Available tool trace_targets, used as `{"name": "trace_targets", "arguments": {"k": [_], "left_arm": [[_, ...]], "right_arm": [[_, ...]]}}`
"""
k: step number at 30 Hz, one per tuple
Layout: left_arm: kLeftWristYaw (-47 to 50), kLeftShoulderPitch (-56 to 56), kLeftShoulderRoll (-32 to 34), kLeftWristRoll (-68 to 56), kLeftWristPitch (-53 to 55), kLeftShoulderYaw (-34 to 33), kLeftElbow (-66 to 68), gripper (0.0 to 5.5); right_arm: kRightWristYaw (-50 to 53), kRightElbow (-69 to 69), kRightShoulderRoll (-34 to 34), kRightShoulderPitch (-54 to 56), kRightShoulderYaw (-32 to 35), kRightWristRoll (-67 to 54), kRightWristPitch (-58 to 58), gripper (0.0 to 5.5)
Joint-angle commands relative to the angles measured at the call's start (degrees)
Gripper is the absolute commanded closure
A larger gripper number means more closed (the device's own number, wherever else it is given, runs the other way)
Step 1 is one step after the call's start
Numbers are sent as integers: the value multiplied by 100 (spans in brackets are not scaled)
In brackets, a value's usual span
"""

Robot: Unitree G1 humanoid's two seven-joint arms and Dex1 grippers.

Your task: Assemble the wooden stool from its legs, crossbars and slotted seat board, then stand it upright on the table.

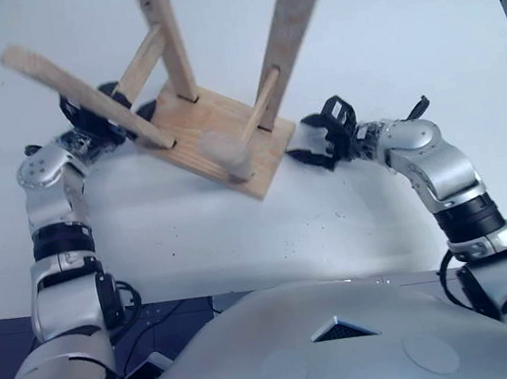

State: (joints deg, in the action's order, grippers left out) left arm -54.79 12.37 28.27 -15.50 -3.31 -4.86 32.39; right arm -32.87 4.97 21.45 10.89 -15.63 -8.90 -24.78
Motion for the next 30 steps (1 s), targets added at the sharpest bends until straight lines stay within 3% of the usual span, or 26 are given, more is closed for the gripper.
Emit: {"name": "trace_targets", "arguments": {"k": [1,5,10,15,21,30], "left_arm": [[14,-440,-156,-153,549,169,-857,138],[257,-655,-165,-102,619,67,-963,138],[478,-697,-26,-833,1249,-617,-1523,138],[181,-1300,520,-1132,1805,-1045,-1836,138],[-865,-2196,1230,-629,684,-875,-1988,138],[-849,-2340,672,-1303,1205,-259,-3926,152]], "right_arm": [[373,630,-145,277,435,97,249,169],[-62,591,163,287,587,-1,316,169],[-917,361,574,269,844,-244,421,169],[-1836,257,931,301,910,-450,541,169],[-3164,-707,1417,-356,965,-1295,139,169],[-3075,-1420,1086,-463,694,-1676,-265,165]]}}
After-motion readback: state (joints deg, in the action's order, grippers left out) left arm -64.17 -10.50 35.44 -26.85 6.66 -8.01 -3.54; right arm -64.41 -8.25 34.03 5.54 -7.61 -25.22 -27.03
